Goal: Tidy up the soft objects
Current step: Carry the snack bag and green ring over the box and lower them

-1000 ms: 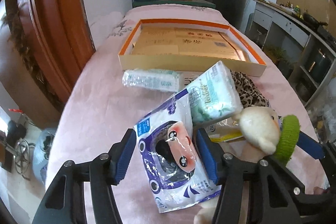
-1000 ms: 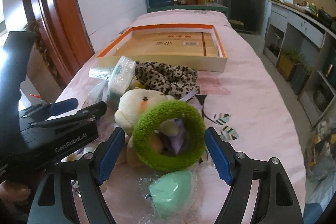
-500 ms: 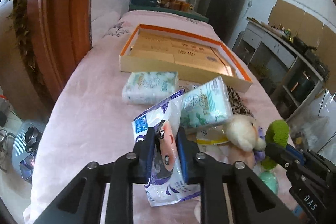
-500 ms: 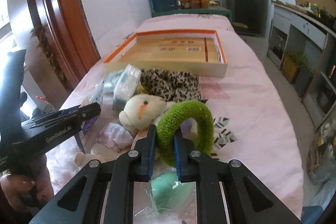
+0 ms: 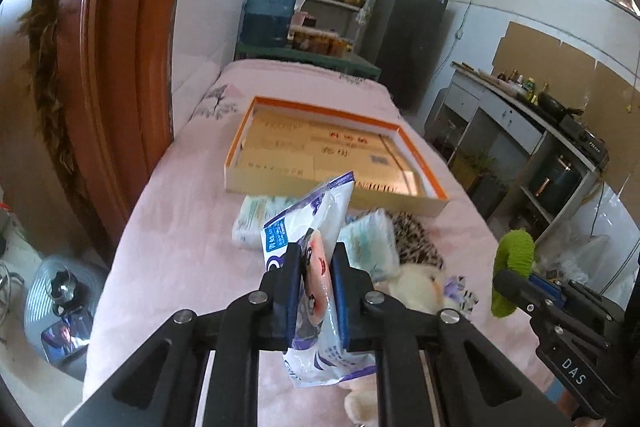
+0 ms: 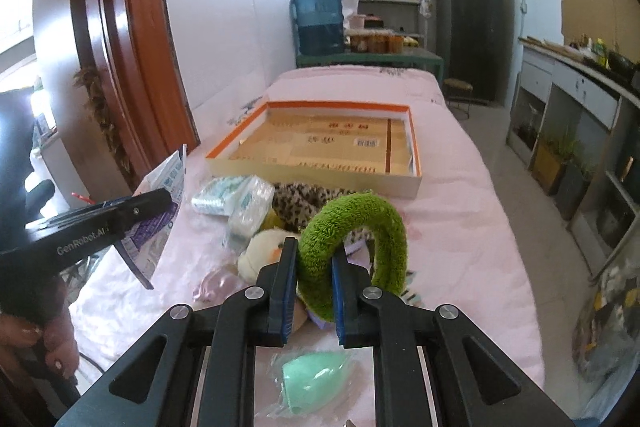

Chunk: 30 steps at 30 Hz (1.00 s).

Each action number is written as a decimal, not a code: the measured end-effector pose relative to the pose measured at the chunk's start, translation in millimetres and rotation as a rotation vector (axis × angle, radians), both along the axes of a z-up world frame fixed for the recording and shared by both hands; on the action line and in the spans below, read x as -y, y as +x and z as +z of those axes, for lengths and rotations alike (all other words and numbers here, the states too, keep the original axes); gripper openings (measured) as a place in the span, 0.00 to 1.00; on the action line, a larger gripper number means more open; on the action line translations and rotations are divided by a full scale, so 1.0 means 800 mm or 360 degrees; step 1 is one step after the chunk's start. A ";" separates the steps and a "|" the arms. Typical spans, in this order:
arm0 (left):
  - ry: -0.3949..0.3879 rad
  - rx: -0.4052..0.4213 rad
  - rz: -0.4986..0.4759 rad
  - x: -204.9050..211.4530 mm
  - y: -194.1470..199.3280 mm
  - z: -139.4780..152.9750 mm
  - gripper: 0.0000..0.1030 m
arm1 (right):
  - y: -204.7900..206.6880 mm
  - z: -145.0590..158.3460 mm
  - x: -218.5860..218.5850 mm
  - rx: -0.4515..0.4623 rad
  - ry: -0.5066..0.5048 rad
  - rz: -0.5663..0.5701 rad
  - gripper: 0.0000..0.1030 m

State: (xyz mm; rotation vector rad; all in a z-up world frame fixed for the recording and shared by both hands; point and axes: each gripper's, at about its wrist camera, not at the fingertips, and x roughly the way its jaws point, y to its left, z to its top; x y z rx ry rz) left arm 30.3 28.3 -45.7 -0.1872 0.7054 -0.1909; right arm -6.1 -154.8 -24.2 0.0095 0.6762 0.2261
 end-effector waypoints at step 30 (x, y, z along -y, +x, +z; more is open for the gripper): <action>0.0192 0.0209 0.0071 0.025 0.122 0.067 0.15 | 0.165 0.079 0.000 0.0190 -0.0003 0.0168 0.15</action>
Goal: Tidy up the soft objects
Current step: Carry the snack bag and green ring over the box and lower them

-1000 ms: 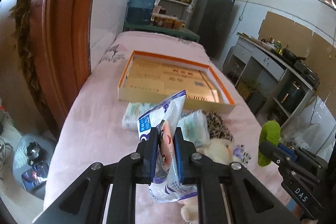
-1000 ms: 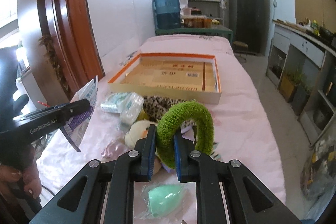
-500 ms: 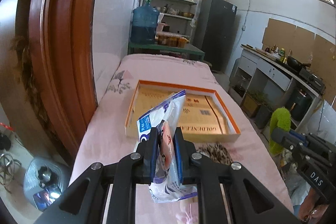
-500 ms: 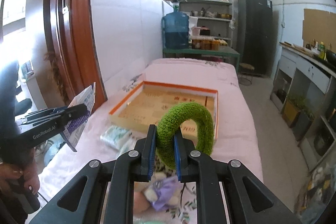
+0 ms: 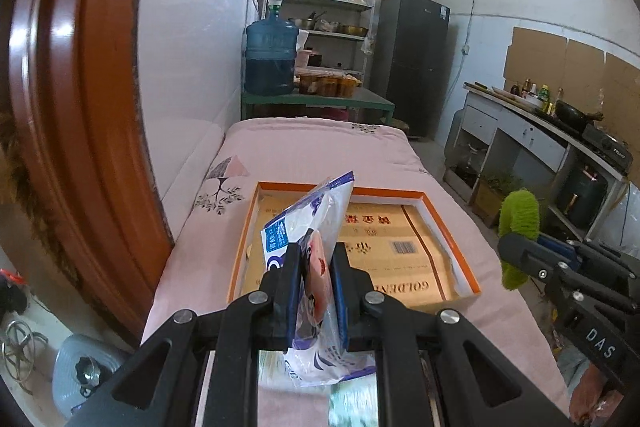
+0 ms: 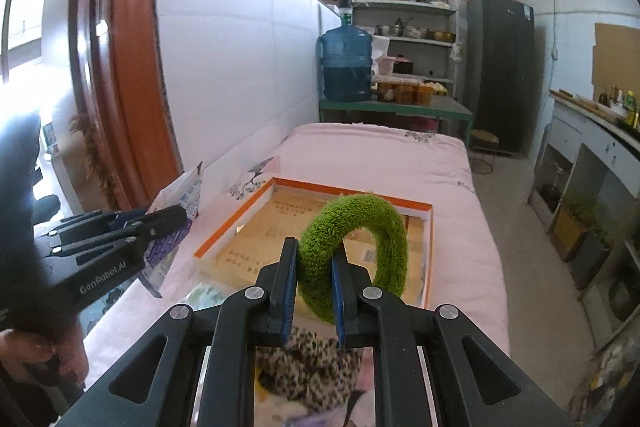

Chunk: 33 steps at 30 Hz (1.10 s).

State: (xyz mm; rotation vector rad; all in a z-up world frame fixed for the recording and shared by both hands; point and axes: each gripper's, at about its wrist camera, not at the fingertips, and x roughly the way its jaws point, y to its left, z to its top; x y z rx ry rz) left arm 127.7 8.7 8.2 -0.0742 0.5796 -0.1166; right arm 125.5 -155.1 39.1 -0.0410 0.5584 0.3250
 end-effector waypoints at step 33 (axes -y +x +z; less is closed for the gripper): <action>-0.0042 -0.0391 0.0027 0.001 0.199 -0.127 0.15 | 0.194 -0.147 -0.008 -0.0337 -0.0052 -0.0213 0.15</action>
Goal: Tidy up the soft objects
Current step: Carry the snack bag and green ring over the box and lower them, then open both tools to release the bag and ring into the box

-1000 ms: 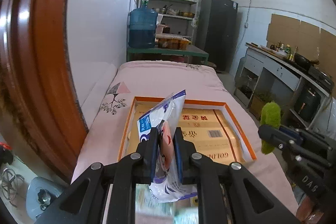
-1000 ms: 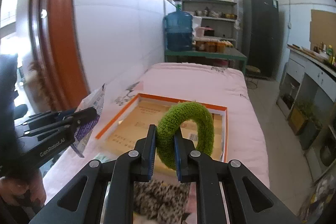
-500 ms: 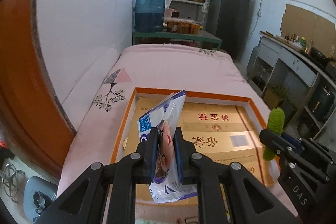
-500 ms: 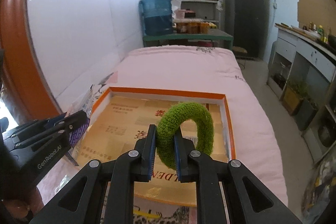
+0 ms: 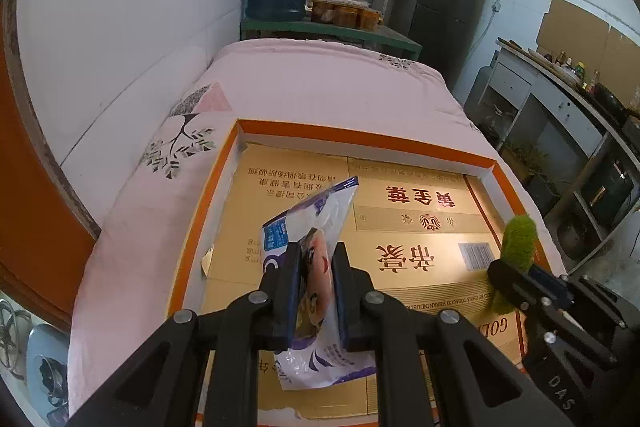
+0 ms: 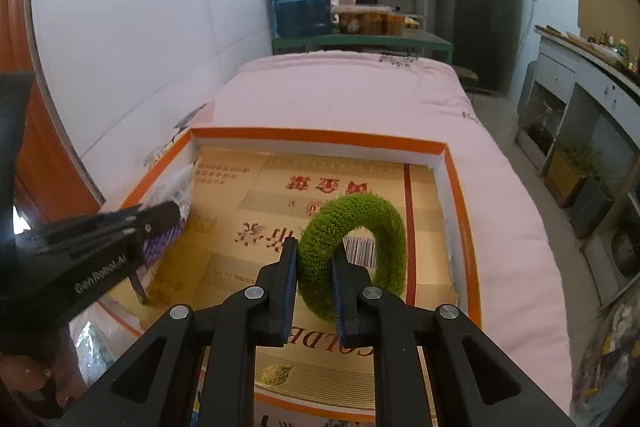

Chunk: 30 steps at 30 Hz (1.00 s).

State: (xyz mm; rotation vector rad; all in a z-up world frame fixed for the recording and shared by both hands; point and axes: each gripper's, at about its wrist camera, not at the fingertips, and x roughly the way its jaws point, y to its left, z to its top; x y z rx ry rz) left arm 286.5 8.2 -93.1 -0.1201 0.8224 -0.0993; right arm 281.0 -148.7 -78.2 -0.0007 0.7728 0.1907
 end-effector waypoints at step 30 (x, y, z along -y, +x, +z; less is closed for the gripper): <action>-0.0305 0.0274 -0.0120 -0.019 -0.039 0.039 0.69 | -0.014 -0.009 0.002 0.0022 0.0041 0.0004 0.52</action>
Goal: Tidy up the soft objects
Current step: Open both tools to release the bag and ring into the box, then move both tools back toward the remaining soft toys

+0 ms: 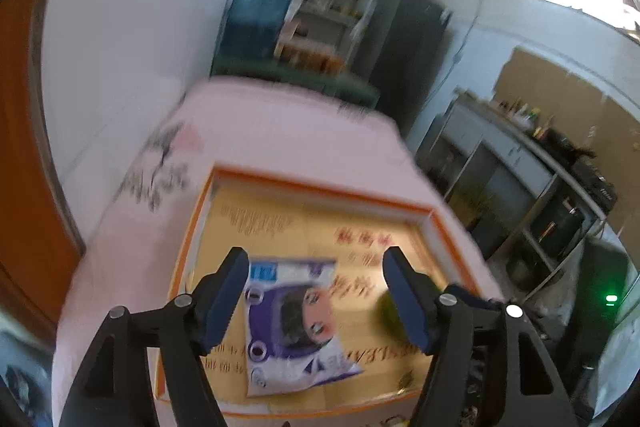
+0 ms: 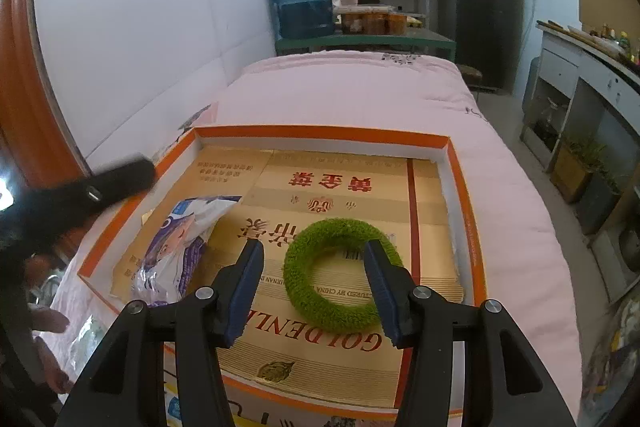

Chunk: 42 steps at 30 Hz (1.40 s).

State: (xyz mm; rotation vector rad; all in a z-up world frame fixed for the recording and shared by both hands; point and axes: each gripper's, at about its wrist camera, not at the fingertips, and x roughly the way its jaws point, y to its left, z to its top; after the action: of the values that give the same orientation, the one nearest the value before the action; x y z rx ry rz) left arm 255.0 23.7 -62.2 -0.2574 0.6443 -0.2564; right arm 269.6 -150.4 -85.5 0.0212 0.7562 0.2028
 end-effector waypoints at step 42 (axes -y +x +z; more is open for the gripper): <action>0.0153 0.0336 -0.0051 -0.006 -0.211 0.092 0.69 | -0.247 0.099 -0.021 0.0225 -0.0008 0.0109 0.52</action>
State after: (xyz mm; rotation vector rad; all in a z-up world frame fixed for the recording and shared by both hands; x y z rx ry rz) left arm 85.9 28.2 11.5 -0.1258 0.4507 -0.2784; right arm 72.4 -133.3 -6.6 -0.0239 0.6169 0.2650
